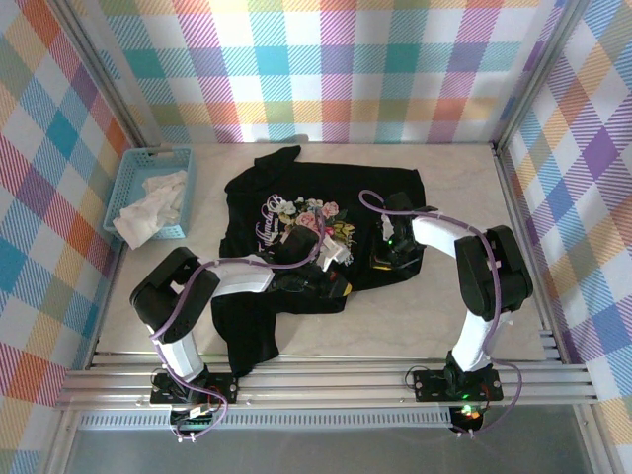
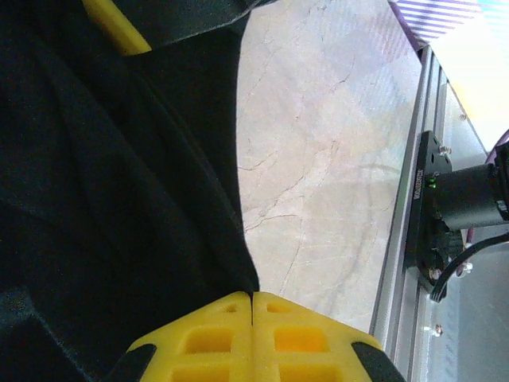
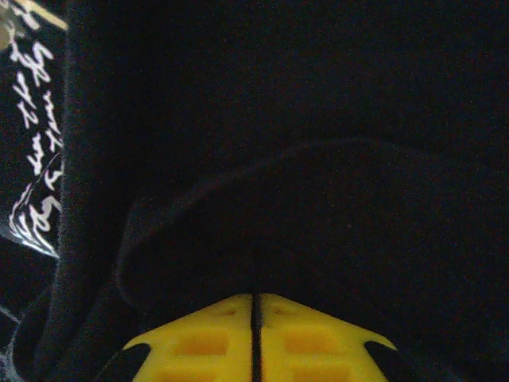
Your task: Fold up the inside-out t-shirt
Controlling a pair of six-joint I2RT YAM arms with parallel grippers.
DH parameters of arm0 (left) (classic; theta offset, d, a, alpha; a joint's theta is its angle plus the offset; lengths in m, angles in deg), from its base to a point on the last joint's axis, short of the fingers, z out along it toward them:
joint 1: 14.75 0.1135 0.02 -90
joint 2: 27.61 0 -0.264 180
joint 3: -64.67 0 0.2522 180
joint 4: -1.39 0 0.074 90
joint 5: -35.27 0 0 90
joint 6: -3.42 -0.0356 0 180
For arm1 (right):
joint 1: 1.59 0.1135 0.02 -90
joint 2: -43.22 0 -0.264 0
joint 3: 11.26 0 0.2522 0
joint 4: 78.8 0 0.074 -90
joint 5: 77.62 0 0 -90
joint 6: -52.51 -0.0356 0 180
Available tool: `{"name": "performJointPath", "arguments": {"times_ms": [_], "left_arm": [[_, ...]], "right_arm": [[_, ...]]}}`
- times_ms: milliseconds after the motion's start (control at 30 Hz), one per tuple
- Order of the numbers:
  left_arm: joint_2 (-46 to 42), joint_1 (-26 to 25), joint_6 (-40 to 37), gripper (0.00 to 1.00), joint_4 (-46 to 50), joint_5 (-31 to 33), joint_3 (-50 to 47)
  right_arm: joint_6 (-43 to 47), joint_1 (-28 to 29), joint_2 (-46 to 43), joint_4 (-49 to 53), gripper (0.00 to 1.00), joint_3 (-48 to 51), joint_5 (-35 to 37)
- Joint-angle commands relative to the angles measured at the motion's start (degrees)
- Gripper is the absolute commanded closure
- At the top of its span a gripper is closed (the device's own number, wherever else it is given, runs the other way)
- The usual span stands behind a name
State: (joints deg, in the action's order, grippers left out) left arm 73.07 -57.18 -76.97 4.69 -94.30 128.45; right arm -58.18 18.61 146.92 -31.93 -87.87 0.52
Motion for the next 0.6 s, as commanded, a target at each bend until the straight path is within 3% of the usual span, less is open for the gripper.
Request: {"name": "performJointPath", "arguments": {"times_ms": [0,200,567], "left_arm": [[0.77,0.48,-0.91,1.0,0.61,-1.25,0.81],[0.87,0.47,-0.99,1.0,0.71,-0.88,0.77],[2.88,0.34,-0.9,1.0,0.53,-0.34,1.97]], "right_arm": [[-0.34,-0.09,-1.42,-0.8,1.0,0.61,1.46],[0.3,-0.4,-9.61,-0.01,1.0,2.49,4.12],[-2.5,-0.48,-19.53,-0.34,1.0,7.08,0.39]]}}
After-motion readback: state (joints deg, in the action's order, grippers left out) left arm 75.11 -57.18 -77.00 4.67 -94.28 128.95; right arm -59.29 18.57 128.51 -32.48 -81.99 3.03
